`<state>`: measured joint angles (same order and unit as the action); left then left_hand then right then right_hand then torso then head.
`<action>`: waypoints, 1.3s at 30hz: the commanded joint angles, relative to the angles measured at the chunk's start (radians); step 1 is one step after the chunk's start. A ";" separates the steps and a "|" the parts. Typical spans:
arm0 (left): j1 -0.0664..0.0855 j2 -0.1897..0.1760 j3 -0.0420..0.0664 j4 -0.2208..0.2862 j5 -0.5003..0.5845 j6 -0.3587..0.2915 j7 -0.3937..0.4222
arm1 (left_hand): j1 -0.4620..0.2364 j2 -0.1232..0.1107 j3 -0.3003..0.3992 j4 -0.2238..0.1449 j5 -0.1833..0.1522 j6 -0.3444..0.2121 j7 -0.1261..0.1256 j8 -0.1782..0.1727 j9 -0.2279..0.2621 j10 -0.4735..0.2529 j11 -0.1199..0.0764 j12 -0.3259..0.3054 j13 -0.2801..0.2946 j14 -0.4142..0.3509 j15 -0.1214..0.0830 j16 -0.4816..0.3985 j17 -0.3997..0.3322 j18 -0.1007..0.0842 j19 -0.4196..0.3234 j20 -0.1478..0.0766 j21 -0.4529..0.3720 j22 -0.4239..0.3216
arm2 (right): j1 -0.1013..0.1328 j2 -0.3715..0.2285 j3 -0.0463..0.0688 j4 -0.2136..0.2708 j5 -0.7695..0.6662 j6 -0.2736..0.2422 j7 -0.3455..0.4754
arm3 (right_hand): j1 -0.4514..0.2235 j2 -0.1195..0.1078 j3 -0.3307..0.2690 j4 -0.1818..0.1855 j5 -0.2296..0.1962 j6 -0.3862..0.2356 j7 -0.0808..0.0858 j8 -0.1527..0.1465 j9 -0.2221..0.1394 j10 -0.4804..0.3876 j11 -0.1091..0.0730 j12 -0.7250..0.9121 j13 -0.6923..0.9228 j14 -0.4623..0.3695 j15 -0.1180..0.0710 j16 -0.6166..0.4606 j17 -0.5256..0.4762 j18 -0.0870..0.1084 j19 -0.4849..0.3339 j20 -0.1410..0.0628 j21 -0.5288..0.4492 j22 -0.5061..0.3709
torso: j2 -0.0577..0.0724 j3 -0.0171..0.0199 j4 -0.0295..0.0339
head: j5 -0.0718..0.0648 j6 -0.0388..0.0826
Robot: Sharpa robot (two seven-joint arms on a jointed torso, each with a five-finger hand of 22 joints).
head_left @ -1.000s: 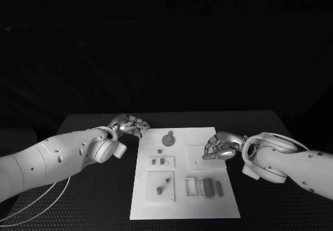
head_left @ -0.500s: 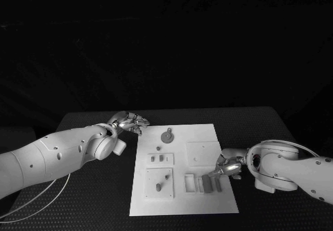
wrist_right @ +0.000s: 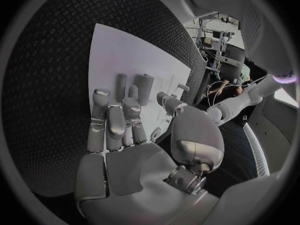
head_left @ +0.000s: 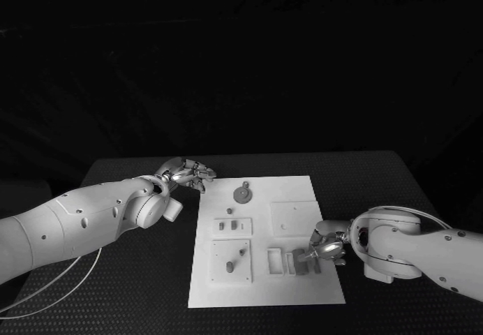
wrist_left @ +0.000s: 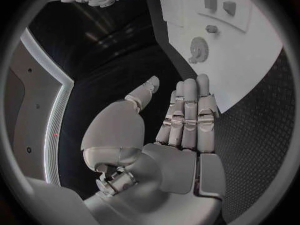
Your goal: Assemble the parts on the task board
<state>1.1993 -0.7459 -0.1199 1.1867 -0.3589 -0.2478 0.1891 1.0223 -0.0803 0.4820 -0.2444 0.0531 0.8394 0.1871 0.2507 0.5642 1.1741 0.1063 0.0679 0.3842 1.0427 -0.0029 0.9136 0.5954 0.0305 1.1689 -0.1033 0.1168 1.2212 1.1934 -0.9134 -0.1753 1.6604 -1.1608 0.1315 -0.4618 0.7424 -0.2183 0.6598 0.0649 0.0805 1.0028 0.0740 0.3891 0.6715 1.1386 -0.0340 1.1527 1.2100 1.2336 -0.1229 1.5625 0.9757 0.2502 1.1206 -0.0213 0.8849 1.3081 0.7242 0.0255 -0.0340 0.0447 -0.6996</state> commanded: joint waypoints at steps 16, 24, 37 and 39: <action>0.001 -0.003 0.001 0.006 0.006 0.016 0.006 | -0.012 -0.003 -0.003 0.006 -0.004 -0.001 0.001 0.006 0.000 -0.006 -0.002 0.002 0.001 0.004 -0.001 -0.004 0.002 0.019 0.007 0.002 -0.006 0.002 | -0.034 0.045 -0.001 -0.040 -0.065 -0.025 -0.010 | -0.017 0.017 -0.002 -0.024 -0.003 -0.010 0.008 -0.024 0.002 -0.008 0.005 0.009 -0.015 0.005 -0.009 0.000 -0.018 0.012 -0.008 -0.007 0.006 0.019 | 0.000 -0.0002 0.0004 | 0.007 -0.017; 0.001 -0.004 0.001 0.006 0.006 0.018 0.004 | -0.014 -0.003 -0.004 0.008 -0.004 -0.003 0.002 0.005 0.000 -0.007 -0.002 0.002 0.002 0.004 -0.001 -0.005 0.003 0.019 0.008 0.002 -0.007 0.002 | -0.043 0.063 -0.002 -0.054 -0.067 -0.050 -0.014 | -0.024 0.018 -0.001 -0.038 -0.003 -0.022 0.014 -0.041 -0.003 -0.015 0.011 0.012 -0.021 -0.005 -0.004 -0.001 -0.030 0.012 -0.012 -0.005 0.005 0.019 | 0.000 -0.0018 0.0005 | 0.007 -0.021; 0.001 -0.007 0.001 0.009 0.006 0.020 0.001 | -0.018 -0.002 -0.005 0.012 -0.004 -0.004 0.002 0.004 0.000 -0.007 -0.002 0.002 0.002 0.004 -0.001 -0.006 0.004 0.019 0.008 0.002 -0.008 0.003 | -0.050 0.069 -0.002 -0.056 -0.040 -0.074 0.000 | -0.029 0.123 -0.012 -0.179 -0.002 0.001 0.015 -0.060 -0.007 -0.025 0.012 0.032 -0.040 -0.007 -0.001 0.002 -0.030 0.012 -0.020 0.002 0.009 0.019 | -0.001 -0.0019 0.0000 | 0.007 -0.024; 0.001 -0.007 0.001 0.009 0.006 0.020 0.001 | -0.018 -0.002 -0.005 0.012 -0.004 -0.004 0.002 0.004 0.000 -0.007 -0.002 0.002 0.002 0.004 -0.001 -0.006 0.004 0.019 0.008 0.002 -0.008 0.003 | -0.050 0.067 -0.002 -0.051 -0.025 -0.089 0.008 | -0.032 0.131 -0.011 -0.191 -0.002 0.004 0.014 -0.062 -0.007 -0.025 0.012 0.034 -0.042 -0.007 -0.001 0.002 -0.031 0.012 -0.019 0.002 0.010 0.019 | -0.001 -0.0013 0.0004 | 0.008 -0.024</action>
<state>1.1994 -0.7540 -0.1199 1.1930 -0.3587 -0.2415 0.1857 1.0143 -0.0803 0.4769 -0.2393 0.0531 0.8393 0.1870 0.2507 0.5642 1.1735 0.1069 0.0678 0.3847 1.0427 -0.0029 0.9136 0.5980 0.0305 1.1672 -0.1015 0.1130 1.2226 1.1496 -0.8484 -0.1735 1.6061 -1.2057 0.0664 -0.4700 0.7037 -0.1006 0.6477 -0.1223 0.0803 0.9980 0.0858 0.3223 0.6738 1.1195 -0.0204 1.1807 1.1682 1.2265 -0.1238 1.5625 0.9452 0.2459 1.1072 -0.0229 0.8907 1.3080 0.7235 0.0231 -0.0336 0.0513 -0.7238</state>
